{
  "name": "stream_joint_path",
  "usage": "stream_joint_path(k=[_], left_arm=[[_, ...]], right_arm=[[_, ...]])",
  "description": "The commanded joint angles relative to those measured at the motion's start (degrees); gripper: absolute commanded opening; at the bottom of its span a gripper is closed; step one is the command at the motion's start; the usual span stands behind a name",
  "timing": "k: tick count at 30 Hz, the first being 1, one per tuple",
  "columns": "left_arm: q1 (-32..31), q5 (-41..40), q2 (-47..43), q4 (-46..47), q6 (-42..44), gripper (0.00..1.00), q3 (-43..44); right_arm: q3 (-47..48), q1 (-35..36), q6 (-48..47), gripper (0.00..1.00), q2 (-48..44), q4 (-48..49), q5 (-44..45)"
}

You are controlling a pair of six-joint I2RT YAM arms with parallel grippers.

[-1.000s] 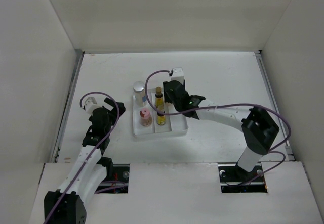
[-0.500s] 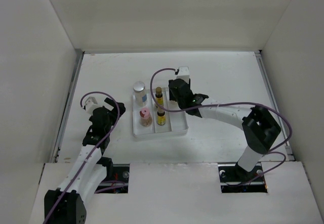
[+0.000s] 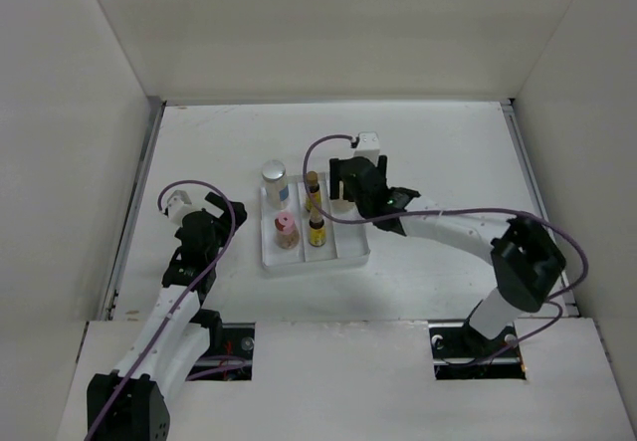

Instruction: Organize the condiment bottles

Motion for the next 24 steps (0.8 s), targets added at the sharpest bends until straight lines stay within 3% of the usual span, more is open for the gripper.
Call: stream_joint_path(k=[1, 6, 8, 11, 13, 17, 22, 24], left_arm=[[0.0, 0.5, 0.0, 2.0, 0.4, 1.0, 0.4], [-0.2, 0.7, 0.1, 2.0, 0.6, 1.0, 1.0], [-0.2, 1.2, 0.2, 2.0, 0.6, 1.0, 1.4], [-0.2, 2.2, 0.7, 2.0, 0.7, 1.0, 2.0], [-0.2, 2.6, 0.8, 2.0, 0.7, 1.0, 2.3], [-0.2, 3.0, 0.9, 1.9, 0.8, 1.0, 2.5], [-0.6, 3.1, 1.7, 2.0, 1.3, 1.0, 2.8], [-1.0, 2.8, 2.7, 1.7, 2.4, 1.0, 3.5]], right_arm=[[-1.3, 0.4, 0.4, 0.88, -10.1, 2.7, 0.4], [-9.9, -1.3, 2.0, 0.85, -21.2, 5.0, 0.2], [-15.0, -2.8, 2.9, 0.74, -25.6, 7.4, -0.7], [-22.6, -6.1, 5.5, 0.44, -32.1, 10.9, -2.6], [-26.7, -9.2, 8.5, 0.32, -35.9, 11.4, -3.7], [-31.3, -16.5, 12.2, 0.35, -39.2, 10.9, -9.3], [-32.2, -19.3, 12.6, 0.66, -38.8, 10.7, -13.5], [-31.5, -18.9, 11.5, 0.72, -38.2, 10.7, -13.7]])
